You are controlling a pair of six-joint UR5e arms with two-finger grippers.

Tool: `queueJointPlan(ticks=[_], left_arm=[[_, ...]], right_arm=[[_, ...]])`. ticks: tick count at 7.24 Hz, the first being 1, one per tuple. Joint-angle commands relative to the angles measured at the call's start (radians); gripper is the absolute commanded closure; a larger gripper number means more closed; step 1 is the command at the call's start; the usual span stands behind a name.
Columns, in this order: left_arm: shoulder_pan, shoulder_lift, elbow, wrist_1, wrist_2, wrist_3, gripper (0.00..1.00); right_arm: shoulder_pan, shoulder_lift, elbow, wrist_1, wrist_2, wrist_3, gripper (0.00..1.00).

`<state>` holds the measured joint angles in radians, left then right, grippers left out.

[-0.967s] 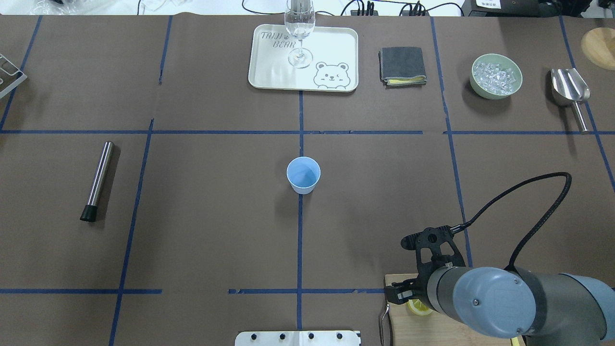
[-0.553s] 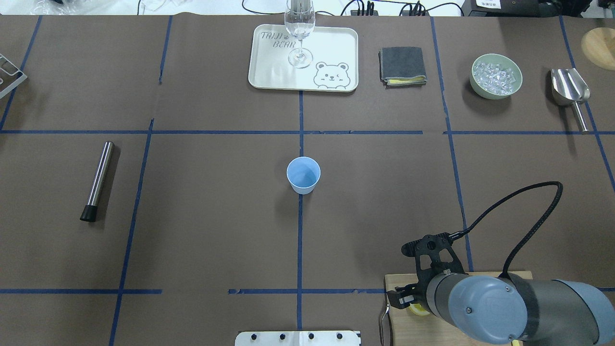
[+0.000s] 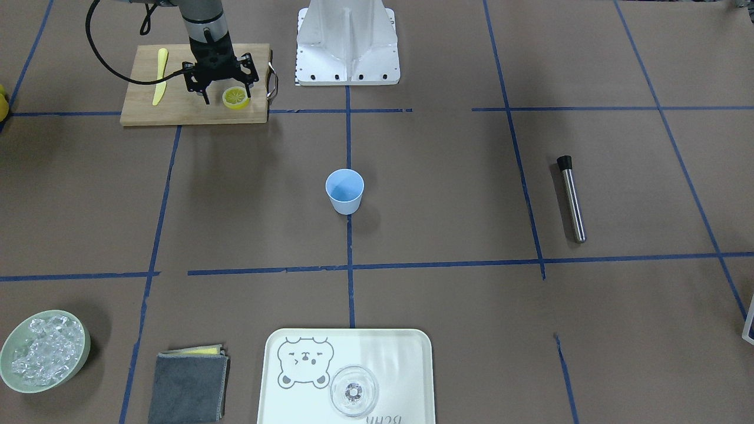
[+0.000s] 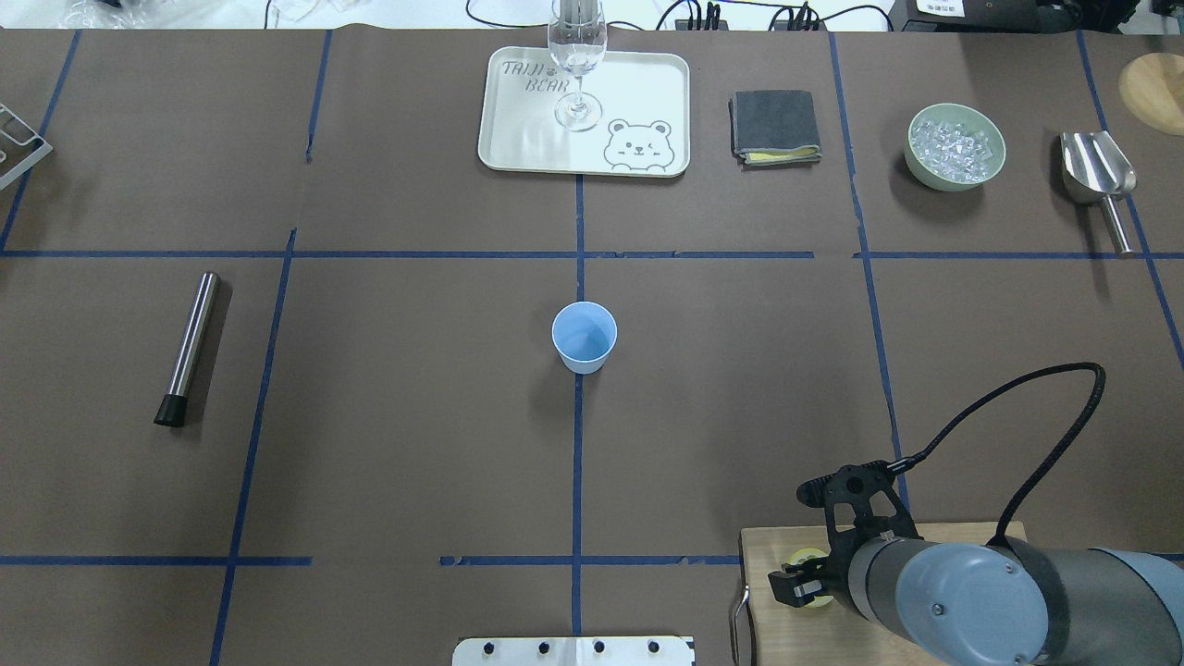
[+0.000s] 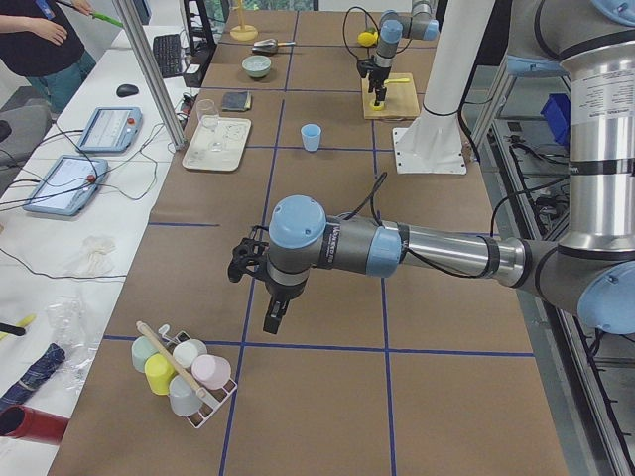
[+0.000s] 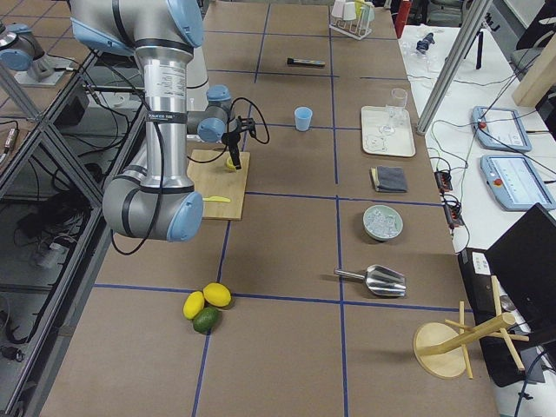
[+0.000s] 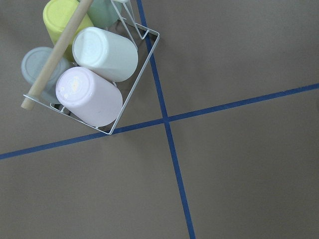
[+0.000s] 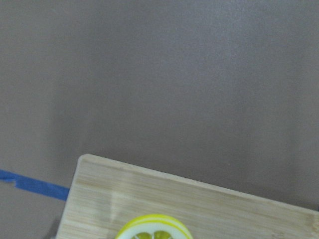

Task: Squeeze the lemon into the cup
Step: 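Close the right gripper on the lemon slice's edge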

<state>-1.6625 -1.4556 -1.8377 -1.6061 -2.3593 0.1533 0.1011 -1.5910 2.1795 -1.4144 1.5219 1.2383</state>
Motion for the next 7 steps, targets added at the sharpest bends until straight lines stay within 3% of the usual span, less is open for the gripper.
queueJointPlan(ticks=[1, 7], left_arm=[[0.0, 0.001, -0.001, -0.002, 0.0, 0.0, 0.0], [-0.002, 0.001, -0.001, 0.0, 0.0, 0.0, 0.0]], right_arm=[[-0.012, -0.014, -0.001, 0.035, -0.003, 0.003, 0.0], [-0.061, -0.011, -0.017, 0.034, -0.032, 0.013, 0.0]])
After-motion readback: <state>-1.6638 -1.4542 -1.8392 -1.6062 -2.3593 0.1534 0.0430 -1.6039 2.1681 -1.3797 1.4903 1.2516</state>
